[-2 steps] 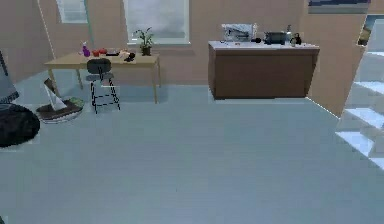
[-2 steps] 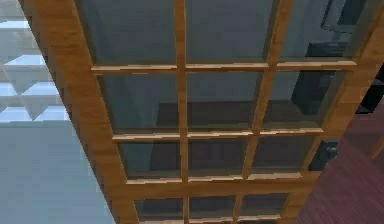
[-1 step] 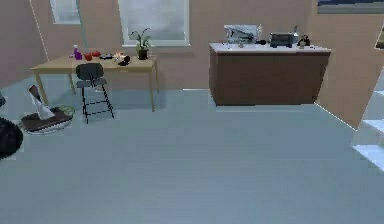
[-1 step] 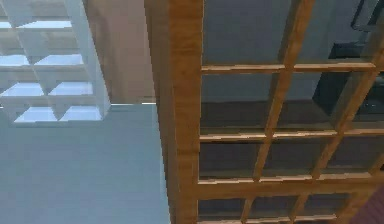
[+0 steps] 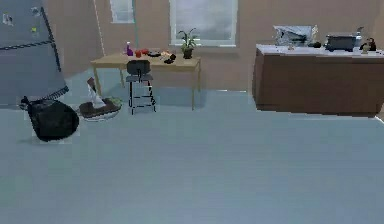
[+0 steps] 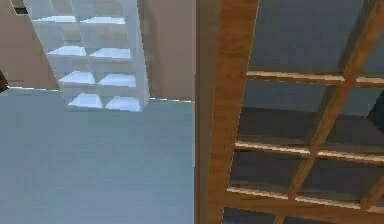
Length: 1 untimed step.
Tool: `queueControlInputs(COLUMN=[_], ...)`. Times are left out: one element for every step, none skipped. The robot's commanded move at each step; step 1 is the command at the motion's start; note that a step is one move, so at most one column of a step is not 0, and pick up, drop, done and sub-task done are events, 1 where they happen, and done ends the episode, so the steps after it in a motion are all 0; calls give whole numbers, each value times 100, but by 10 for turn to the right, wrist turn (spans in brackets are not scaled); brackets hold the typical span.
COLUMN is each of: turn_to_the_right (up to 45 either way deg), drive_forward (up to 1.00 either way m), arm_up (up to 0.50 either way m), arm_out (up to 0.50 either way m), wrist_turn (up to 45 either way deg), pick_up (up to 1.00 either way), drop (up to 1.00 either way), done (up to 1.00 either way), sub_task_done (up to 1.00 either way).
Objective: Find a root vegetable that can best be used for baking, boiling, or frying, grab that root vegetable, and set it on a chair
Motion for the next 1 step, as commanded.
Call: queueControlInputs(turn_to_the_right=[0], drive_forward=[100], arm_up=[0], arm_out=[0], wrist_turn=[0], pick_up=[0], drop=[0], done=[0], sub_task_done=[0])
